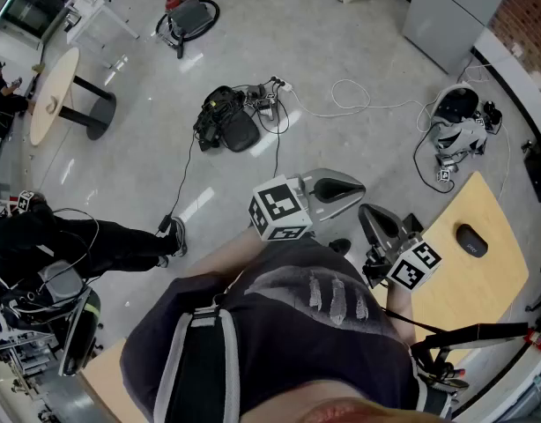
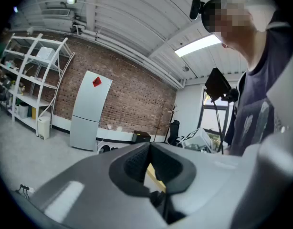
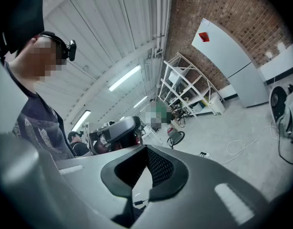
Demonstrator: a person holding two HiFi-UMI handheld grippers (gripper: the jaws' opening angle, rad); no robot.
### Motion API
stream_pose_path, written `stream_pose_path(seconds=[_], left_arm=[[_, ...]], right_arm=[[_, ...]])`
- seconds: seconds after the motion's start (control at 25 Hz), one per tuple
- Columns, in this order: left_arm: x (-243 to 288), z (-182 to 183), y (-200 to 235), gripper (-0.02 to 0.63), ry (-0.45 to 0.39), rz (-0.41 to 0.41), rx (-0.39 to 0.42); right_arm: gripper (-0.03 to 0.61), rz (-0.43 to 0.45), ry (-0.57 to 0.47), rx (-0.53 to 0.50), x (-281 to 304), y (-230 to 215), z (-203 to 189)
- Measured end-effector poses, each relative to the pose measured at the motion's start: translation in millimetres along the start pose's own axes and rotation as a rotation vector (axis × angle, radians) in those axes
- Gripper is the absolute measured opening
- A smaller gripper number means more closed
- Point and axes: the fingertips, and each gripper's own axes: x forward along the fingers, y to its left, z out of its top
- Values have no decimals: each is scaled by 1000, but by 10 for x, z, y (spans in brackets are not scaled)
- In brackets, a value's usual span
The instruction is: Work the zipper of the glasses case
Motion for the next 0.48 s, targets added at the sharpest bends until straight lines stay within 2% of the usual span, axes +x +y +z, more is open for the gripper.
stream_pose_path(seconds=[0.24,0.48], left_arm=[[433,161,-39,0,35,-67,84],[710,241,300,0,26,-123,85]], right_arm=[[0,-30,-87,34,-268,-319,233],[0,-112,-110,37,-238,-654,433]])
